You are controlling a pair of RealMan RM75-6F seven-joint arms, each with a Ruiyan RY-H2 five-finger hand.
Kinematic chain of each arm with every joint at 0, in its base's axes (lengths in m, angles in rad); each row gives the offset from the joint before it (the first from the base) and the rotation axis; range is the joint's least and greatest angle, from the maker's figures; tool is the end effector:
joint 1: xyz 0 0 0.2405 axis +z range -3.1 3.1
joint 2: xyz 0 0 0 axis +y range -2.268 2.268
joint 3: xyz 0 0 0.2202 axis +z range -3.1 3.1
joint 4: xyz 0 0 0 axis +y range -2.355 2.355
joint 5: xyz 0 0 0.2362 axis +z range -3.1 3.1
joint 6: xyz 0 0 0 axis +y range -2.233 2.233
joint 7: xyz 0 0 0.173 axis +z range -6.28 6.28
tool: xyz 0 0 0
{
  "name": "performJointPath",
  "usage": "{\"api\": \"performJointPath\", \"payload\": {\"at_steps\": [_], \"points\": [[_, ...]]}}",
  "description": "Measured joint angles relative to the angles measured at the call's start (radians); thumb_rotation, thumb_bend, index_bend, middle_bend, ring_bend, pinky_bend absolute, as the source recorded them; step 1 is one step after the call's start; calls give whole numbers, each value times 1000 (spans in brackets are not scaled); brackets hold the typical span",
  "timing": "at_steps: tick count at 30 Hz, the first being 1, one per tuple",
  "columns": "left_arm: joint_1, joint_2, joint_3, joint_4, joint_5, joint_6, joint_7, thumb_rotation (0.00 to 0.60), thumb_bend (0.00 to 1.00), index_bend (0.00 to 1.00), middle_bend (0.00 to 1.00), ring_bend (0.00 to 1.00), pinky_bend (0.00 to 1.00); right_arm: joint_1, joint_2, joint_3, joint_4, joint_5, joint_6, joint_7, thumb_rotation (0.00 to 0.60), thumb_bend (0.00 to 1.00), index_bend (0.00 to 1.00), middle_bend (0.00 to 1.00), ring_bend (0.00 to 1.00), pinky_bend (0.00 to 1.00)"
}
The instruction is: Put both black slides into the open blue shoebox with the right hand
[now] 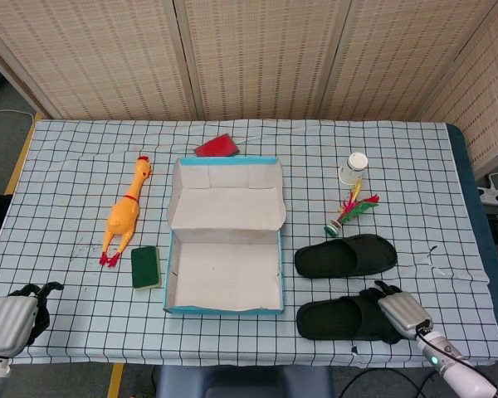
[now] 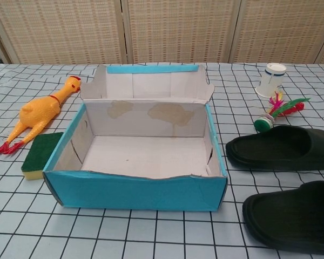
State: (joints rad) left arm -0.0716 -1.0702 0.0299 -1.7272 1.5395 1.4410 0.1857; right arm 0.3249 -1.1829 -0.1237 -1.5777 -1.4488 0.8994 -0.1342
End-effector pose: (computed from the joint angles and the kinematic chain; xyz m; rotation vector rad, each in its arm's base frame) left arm -0.2754 0.1839 0.1002 -1.5282 -0.8884 -0.7518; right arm -0.3048 -0.1987 -0.0022 1.9626 -1.1628 0.4137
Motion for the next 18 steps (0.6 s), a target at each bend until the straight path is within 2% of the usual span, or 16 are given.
{"api": "performJointPath", "payload": {"at_steps": [7, 11, 18], "points": [[1, 1, 1, -1, 1, 1, 1, 600, 484, 333, 315, 364, 548, -36, -53, 22, 39, 4, 99, -22, 600, 83, 447, 409, 211, 374], [0, 0, 1, -2, -2, -2, 1, 600, 484, 333, 315, 364, 549, -52, -49, 20, 36, -28, 149, -10, 600, 82, 463, 425, 225, 386], [0, 2, 1, -6, -5, -3, 4, 600, 484, 333, 316, 365, 548, -83, 18, -2, -22, -110, 246, 24, 600, 82, 466, 425, 225, 386]]}}
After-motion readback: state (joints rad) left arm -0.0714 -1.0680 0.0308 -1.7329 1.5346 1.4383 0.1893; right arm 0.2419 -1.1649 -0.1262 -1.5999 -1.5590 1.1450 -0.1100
